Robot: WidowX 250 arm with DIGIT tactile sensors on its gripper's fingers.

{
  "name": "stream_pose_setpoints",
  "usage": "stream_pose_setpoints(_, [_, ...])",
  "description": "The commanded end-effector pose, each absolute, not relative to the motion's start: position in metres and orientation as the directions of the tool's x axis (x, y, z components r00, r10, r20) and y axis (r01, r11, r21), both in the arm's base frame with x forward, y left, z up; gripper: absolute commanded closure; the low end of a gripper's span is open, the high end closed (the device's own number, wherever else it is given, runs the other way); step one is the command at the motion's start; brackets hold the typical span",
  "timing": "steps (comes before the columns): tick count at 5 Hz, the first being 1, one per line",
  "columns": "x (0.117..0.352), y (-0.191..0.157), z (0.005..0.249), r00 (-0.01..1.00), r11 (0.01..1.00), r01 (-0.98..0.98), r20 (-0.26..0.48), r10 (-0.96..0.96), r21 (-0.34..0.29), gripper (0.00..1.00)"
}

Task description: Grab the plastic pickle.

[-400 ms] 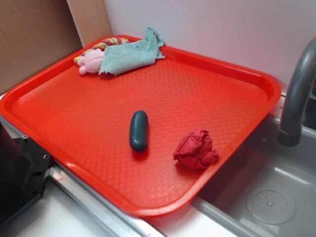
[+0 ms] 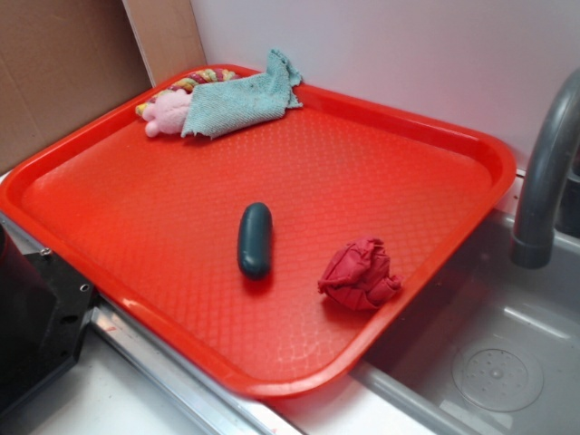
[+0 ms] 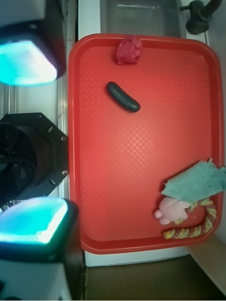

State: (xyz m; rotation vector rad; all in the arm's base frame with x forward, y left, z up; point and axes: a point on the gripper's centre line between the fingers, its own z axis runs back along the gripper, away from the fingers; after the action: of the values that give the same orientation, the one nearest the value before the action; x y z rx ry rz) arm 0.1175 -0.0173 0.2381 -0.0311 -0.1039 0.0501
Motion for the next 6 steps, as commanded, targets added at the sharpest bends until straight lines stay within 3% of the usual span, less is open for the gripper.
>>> stream_pose_setpoints(1, [0.16, -0.061, 0.144, 0.915, 0.922, -0.388, 0.114, 0.386, -0.01, 0.0])
stream_pose_setpoints(2, [0.181, -0.081, 0.096, 0.888, 0.892, -0.446, 0.088, 0.452, -0.075, 0.0])
stream_pose_setpoints(4, [0.203, -0.081, 0.032, 0.914, 0.914, -0.406, 0.012, 0.405, 0.031, 0.0])
stream_pose_setpoints(5, [0.196, -0.081, 0.021, 0.91, 0.907, -0.413, -0.007, 0.415, 0.079, 1.0])
stream_pose_setpoints(6, [0.19, -0.08, 0.024, 0.905, 0.902, -0.424, 0.006, 0.425, 0.084, 1.0])
